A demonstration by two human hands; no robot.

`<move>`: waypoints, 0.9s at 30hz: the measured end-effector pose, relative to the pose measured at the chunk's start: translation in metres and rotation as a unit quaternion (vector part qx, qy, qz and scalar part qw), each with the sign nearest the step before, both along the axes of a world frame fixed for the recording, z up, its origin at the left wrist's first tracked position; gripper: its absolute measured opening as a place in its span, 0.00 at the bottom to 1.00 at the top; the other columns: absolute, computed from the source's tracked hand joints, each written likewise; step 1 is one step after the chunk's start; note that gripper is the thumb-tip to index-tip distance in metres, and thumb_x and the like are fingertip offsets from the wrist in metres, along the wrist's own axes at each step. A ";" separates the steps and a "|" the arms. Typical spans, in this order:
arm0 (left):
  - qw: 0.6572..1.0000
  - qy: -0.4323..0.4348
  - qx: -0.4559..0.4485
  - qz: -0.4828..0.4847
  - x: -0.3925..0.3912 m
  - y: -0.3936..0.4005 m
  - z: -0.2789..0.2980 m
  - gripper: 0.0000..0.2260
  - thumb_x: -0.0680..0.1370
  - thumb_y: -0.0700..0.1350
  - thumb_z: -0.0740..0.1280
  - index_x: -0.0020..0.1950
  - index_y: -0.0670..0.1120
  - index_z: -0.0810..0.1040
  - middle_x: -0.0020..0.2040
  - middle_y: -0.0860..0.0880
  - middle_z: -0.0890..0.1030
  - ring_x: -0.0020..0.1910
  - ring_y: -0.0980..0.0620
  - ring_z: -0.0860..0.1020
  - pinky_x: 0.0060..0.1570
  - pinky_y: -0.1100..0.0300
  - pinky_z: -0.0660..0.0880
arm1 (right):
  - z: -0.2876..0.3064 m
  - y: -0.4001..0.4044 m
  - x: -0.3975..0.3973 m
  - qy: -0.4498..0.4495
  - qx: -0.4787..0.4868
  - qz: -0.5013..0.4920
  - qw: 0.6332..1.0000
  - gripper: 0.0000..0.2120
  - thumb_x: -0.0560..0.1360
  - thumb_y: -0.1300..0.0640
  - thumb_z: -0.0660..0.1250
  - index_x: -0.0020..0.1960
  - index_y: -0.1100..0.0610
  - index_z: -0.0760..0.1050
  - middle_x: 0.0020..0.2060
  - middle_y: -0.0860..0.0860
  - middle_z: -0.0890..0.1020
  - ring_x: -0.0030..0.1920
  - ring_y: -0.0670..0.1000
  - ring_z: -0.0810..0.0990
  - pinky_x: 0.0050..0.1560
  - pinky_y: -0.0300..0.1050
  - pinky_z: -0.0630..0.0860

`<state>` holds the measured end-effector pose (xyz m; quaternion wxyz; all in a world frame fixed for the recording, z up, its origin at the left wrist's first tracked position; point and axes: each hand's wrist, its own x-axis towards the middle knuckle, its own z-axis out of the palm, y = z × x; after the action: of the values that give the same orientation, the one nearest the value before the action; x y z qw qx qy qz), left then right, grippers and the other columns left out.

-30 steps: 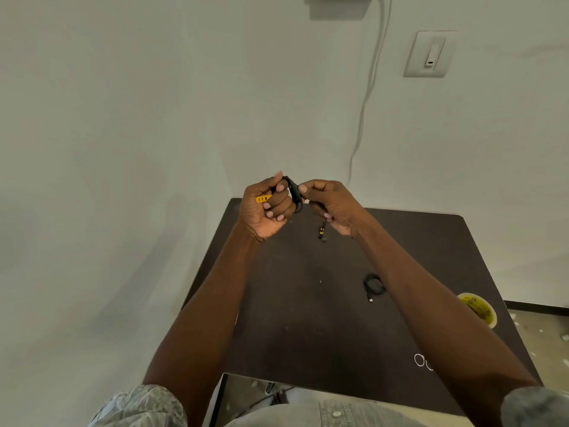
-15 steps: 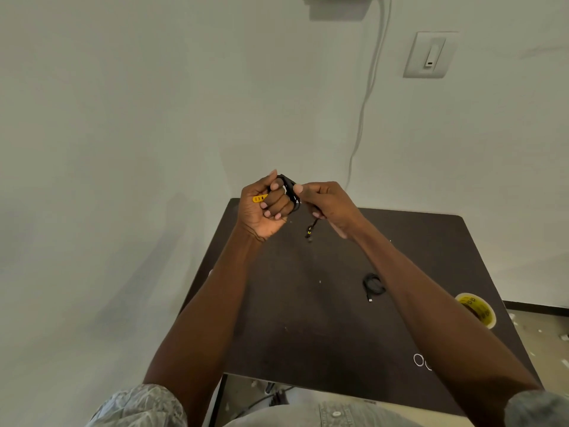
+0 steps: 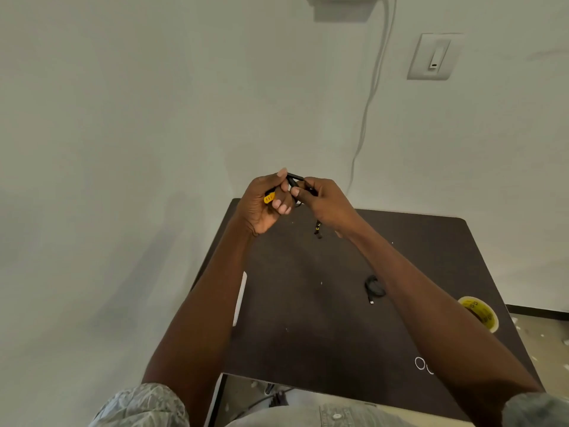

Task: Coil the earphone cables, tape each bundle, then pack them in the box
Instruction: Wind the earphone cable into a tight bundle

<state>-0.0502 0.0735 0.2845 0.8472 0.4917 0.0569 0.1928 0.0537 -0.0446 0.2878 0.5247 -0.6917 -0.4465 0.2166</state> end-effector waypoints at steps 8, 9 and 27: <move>0.994 0.016 -0.020 -0.105 0.002 0.006 -0.003 0.17 0.77 0.44 0.57 0.29 0.44 0.73 0.15 0.53 0.61 0.13 0.56 0.60 0.20 0.61 0.53 | 0.020 -0.012 0.006 0.109 -0.022 0.125 0.986 0.16 0.80 0.45 0.63 0.54 0.56 0.80 0.41 0.54 0.80 0.25 0.49 0.59 0.26 0.41 0.56; 0.993 0.024 -0.016 -0.113 0.001 0.007 -0.003 0.17 0.77 0.44 0.57 0.29 0.44 0.73 0.15 0.53 0.61 0.13 0.56 0.59 0.21 0.61 0.53 | 0.022 -0.013 0.006 0.106 -0.016 0.133 0.985 0.14 0.80 0.45 0.62 0.56 0.52 0.80 0.47 0.51 0.83 0.26 0.50 0.59 0.26 0.41 0.57; 0.980 0.060 -0.027 -0.190 -0.003 0.011 -0.003 0.24 0.82 0.50 0.51 0.30 0.44 0.74 0.16 0.53 0.64 0.13 0.56 0.62 0.20 0.62 0.61 | 0.038 -0.023 0.006 0.128 -0.068 0.177 0.973 0.13 0.80 0.65 0.62 0.63 0.69 0.74 0.21 0.43 0.76 0.22 0.39 0.71 0.25 0.29 0.65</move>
<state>-0.0531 0.0845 0.2819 0.8763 0.4813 0.0184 -0.0035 0.0602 -0.0681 0.3254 0.4823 -0.6023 -0.4751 0.4230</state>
